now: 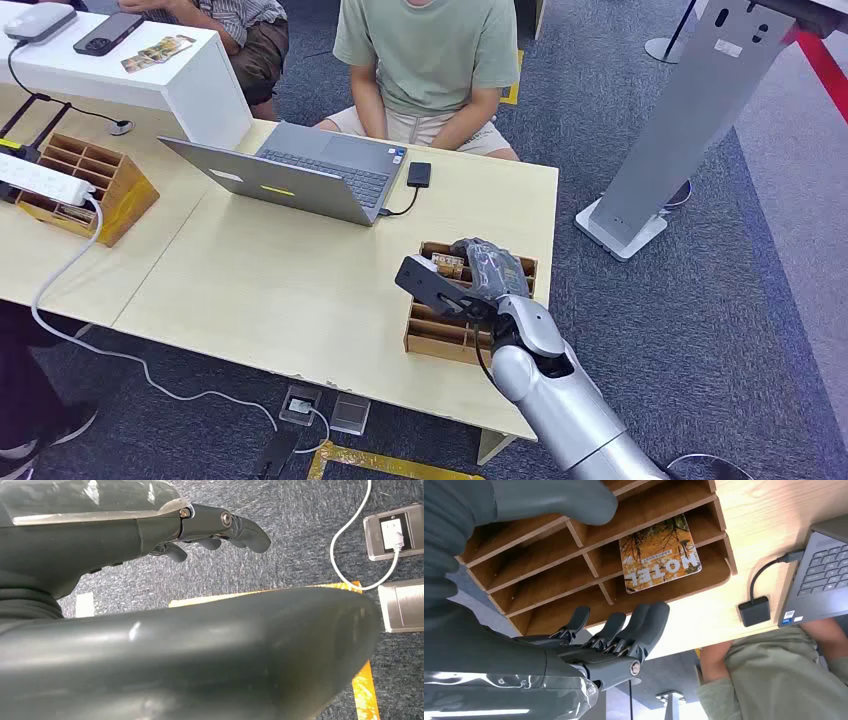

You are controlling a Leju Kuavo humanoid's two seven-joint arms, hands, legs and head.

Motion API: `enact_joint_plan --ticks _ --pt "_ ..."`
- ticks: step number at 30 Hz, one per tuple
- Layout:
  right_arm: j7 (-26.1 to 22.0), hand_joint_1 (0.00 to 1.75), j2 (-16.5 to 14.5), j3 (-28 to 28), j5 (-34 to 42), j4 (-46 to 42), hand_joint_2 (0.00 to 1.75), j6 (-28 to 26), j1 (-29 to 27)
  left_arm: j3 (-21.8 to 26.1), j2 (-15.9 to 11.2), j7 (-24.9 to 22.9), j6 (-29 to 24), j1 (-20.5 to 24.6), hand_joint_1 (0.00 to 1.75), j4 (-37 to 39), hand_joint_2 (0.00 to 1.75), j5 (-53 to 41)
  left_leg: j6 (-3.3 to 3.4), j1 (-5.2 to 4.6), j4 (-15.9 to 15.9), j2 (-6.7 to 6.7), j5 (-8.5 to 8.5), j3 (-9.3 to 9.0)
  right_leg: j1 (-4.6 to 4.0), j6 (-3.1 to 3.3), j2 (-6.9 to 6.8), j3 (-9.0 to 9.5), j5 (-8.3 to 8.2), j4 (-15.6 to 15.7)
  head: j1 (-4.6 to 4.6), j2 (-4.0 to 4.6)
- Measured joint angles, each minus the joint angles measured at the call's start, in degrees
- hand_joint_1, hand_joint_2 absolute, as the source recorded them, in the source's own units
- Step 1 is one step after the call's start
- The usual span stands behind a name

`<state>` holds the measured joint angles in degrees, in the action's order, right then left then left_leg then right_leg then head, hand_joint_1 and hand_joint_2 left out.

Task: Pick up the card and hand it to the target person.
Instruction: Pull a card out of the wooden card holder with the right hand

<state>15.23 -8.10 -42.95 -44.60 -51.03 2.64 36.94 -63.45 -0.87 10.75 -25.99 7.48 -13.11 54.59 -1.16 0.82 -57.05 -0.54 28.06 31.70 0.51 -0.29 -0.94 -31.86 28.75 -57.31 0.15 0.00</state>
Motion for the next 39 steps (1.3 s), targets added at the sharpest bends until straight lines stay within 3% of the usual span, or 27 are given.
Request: enact_joint_plan --ticks 20,39 --pt "1.05 0.65 -0.89 -0.28 0.86 2.14 1.75 -0.12 0.38 0.00 -0.47 0.29 0.61 0.03 0.00 0.00 0.00 -0.56 0.00 0.00 0.00 0.00 0.00 -0.01 0.00 0.00 0.00 0.01 0.00 0.00 0.01 0.00" --pt "0.69 0.88 -2.12 -0.99 -1.06 3.95 1.75 -0.16 1.00 0.00 -0.50 0.50 0.68 0.03 0.00 0.01 0.00 -0.67 0.00 0.00 0.00 -0.01 0.00 -0.01 0.00 0.00 0.01 0.00 0.00 0.00 0.00 0.00"
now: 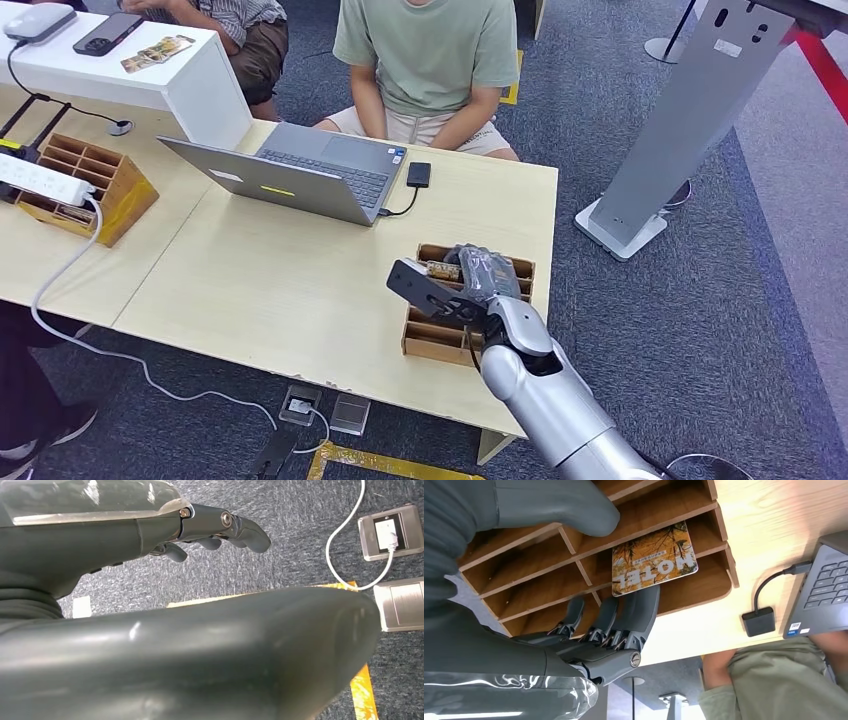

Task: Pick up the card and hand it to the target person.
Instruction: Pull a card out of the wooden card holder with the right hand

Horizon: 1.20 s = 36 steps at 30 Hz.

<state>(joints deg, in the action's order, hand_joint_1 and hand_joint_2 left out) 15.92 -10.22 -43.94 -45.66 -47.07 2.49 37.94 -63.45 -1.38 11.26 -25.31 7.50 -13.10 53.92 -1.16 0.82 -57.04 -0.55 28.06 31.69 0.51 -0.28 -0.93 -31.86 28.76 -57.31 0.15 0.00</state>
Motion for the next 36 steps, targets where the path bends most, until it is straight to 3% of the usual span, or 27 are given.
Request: enact_joint_plan --ticks 6,10,13,36 --pt "-0.61 1.01 -0.31 -0.32 -0.54 0.43 1.75 0.01 0.04 0.00 0.31 -0.30 -1.80 0.00 0.00 -0.01 0.00 0.07 0.00 0.00 0.00 0.00 0.00 0.00 0.00 0.00 0.00 0.00 0.00 0.00 0.01 0.00" --pt "-0.94 1.27 -0.44 -0.44 -0.60 0.81 1.75 0.01 0.14 0.00 0.54 -0.51 -2.11 -0.01 0.00 -0.01 0.00 0.09 0.00 0.00 0.00 0.00 0.00 0.00 0.00 0.00 0.00 0.00 0.00 0.00 0.01 0.00" --pt "-1.15 1.34 -0.56 -0.52 -0.62 1.05 1.75 0.04 0.21 0.00 0.57 -0.55 -2.21 -0.01 0.00 -0.01 0.00 0.10 0.00 0.00 0.00 0.00 0.00 0.00 0.00 0.00 0.00 0.00 0.00 0.00 -0.01 0.00" --pt "-4.41 1.65 -0.70 -1.25 2.21 1.74 1.75 -1.97 0.54 0.02 0.96 0.16 -3.00 -0.10 0.00 -0.01 0.00 1.12 0.00 0.00 0.00 0.00 0.00 -0.03 0.00 0.00 0.00 0.01 0.00 0.00 0.00 0.00"
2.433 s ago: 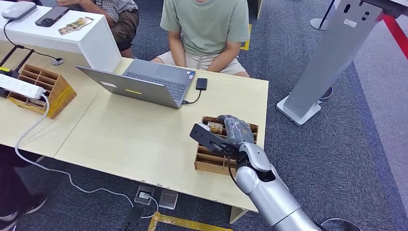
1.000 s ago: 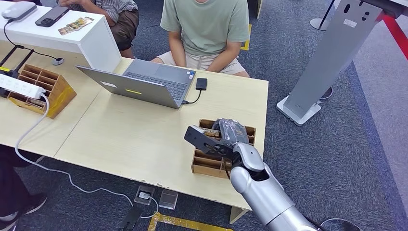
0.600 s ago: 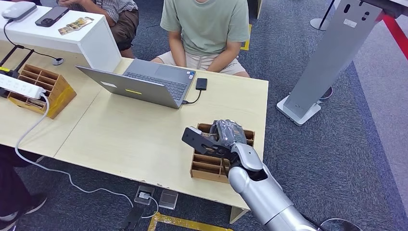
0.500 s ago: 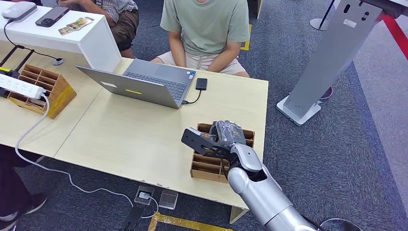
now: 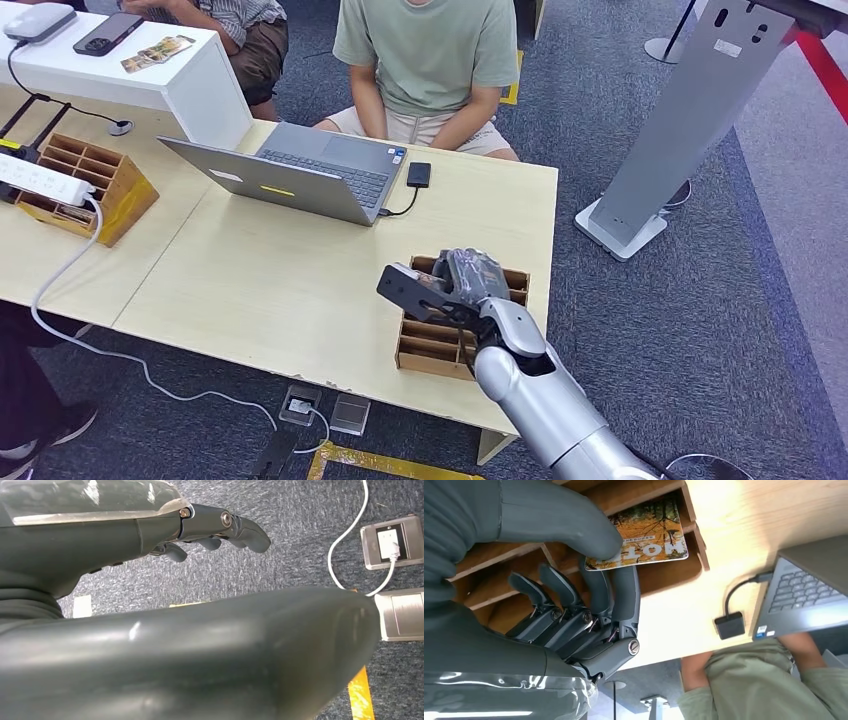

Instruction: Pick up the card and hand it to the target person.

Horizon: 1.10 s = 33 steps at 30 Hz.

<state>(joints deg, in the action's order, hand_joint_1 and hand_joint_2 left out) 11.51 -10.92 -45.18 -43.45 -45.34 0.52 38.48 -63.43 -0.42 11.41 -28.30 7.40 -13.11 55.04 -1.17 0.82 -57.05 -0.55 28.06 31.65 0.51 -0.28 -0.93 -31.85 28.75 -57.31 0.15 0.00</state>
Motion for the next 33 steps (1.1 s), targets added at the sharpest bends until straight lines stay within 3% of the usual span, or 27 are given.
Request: enact_joint_plan --ticks 20,28,33 --pt "5.92 1.58 7.06 4.31 0.43 -25.00 1.75 -0.79 -3.22 0.29 0.02 0.04 -0.24 -0.16 0.00 0.01 0.00 0.42 0.00 0.00 0.00 -0.02 0.00 -0.01 0.00 0.00 0.02 -0.01 0.00 0.00 0.01 0.00" --pt "0.98 1.59 8.14 7.41 12.24 -27.72 1.75 -1.70 -2.93 0.50 0.02 -0.35 -0.17 -0.14 0.00 0.00 0.00 0.37 0.00 0.00 0.00 -0.02 0.00 0.00 0.00 0.00 0.02 0.00 0.00 0.00 0.00 0.00" --pt "-2.72 1.60 8.20 9.57 18.43 -23.12 1.75 -7.08 0.60 0.50 0.05 -0.46 0.05 -0.12 0.00 0.00 0.00 -0.10 0.00 0.00 0.00 -0.01 0.00 0.02 0.00 0.00 0.01 0.00 -0.01 0.00 0.00 0.00"
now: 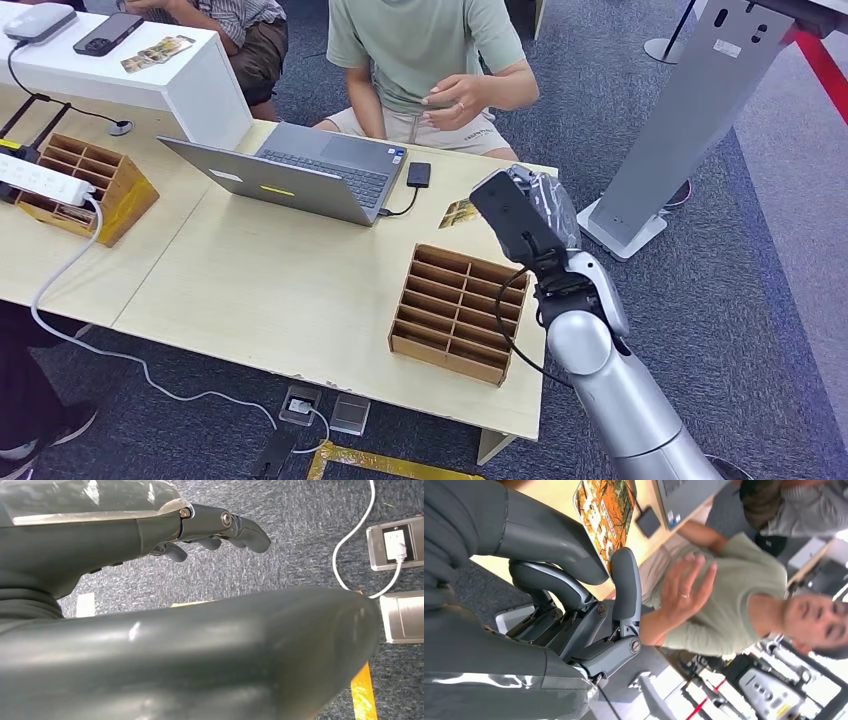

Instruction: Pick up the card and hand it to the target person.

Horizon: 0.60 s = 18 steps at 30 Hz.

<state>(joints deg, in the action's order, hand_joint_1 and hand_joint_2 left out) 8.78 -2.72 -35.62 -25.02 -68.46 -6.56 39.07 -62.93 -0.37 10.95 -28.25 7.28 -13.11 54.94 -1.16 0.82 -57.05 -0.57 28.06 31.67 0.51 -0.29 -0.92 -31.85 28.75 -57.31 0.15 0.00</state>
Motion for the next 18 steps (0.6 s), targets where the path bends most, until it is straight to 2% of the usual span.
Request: enact_joint_plan --ticks 7,12,18 --pt "-4.17 1.51 -0.22 3.98 2.78 11.16 1.75 -9.51 6.50 0.00 0.08 -0.22 0.65 0.00 0.00 0.00 0.00 -1.16 0.00 0.00 0.00 0.02 0.00 0.03 0.00 -0.01 -0.01 -0.01 -0.01 0.00 0.01 0.00" --pt "-4.88 1.48 -0.53 6.67 0.50 18.66 1.75 -15.02 10.96 -0.01 0.20 -0.49 0.96 0.03 0.00 0.00 0.00 -1.75 0.00 0.00 0.00 0.02 0.00 0.03 0.00 -0.01 -0.01 -0.02 -0.01 0.00 0.00 0.00" --pt "-4.19 1.41 -1.25 8.05 -2.98 24.85 1.75 -17.84 14.34 -0.02 0.45 -0.50 1.05 0.04 0.00 0.00 0.00 -1.98 0.00 0.00 0.00 0.02 0.00 0.03 0.00 0.00 0.00 -0.02 -0.01 0.00 0.01 0.00"
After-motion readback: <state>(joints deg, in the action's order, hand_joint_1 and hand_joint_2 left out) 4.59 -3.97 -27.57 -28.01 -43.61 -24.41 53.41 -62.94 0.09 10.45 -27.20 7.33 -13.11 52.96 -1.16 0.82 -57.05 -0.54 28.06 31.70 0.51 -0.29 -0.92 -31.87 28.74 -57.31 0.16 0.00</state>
